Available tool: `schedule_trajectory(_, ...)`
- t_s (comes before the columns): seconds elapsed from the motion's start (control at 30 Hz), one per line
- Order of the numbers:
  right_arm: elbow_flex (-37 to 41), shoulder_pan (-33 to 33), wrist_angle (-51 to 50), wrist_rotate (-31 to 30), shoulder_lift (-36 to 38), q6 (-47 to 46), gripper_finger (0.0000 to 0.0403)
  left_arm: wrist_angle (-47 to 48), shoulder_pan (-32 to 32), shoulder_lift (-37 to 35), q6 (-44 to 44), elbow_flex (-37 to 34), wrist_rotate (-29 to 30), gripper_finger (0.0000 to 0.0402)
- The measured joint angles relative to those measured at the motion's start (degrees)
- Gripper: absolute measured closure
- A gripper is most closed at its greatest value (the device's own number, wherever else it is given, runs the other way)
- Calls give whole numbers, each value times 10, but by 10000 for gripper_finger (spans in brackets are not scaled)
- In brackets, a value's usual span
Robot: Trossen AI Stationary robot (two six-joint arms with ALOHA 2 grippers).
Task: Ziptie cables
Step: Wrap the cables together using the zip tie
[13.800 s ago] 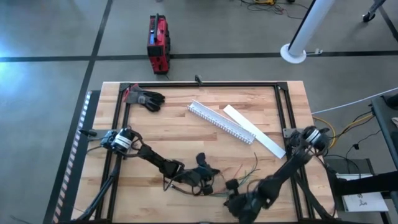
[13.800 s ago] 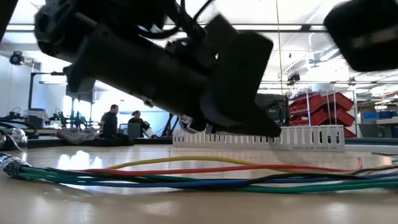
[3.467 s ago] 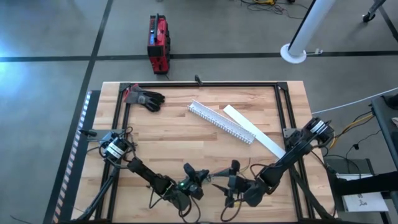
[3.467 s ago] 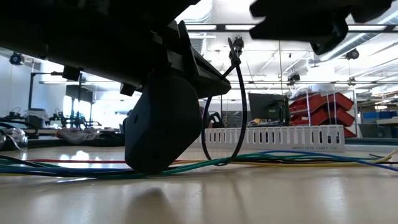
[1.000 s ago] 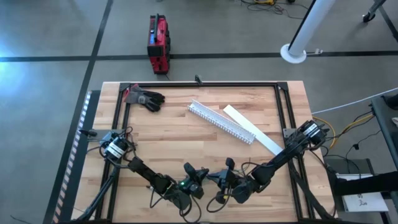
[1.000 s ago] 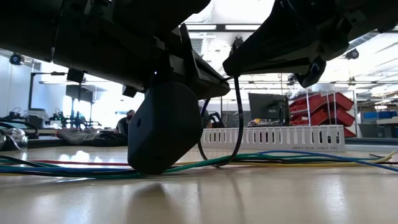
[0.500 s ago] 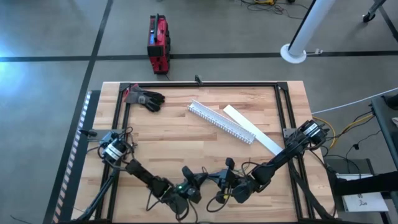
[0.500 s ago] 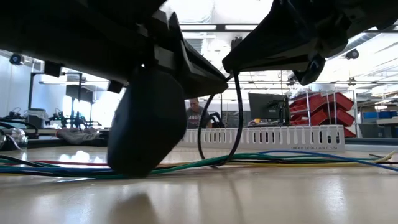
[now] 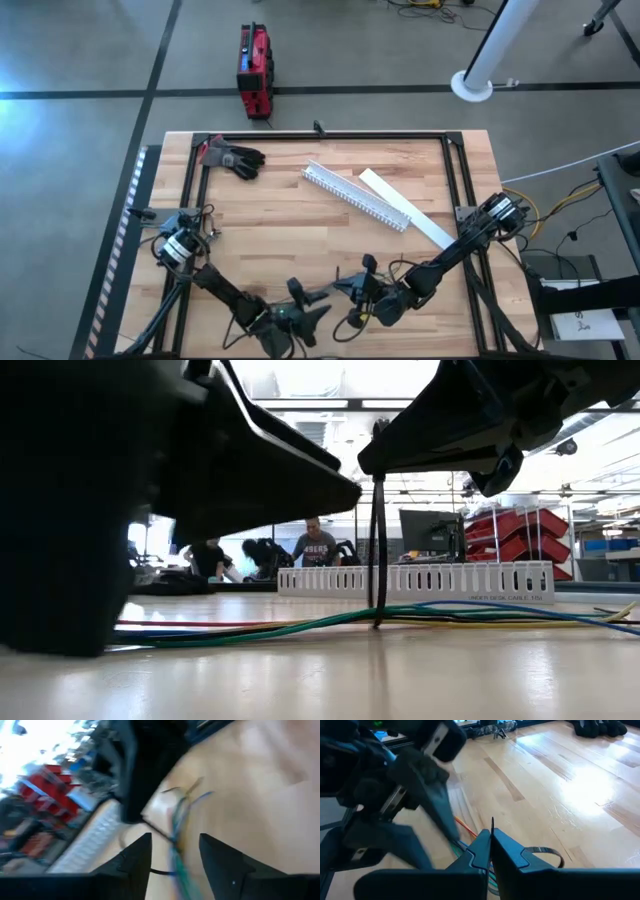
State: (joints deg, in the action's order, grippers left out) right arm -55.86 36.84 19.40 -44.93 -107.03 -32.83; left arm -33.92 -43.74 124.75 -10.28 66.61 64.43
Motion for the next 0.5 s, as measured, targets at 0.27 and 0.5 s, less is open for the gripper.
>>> schedule_trajectory(0.27,0,0,0,12,0,4,402,2,-1,0,3,0,-4,224)
schedule_trajectory(0.5,0,0,0,14,1,-6,403,-4,19,0,122,0,21,227)
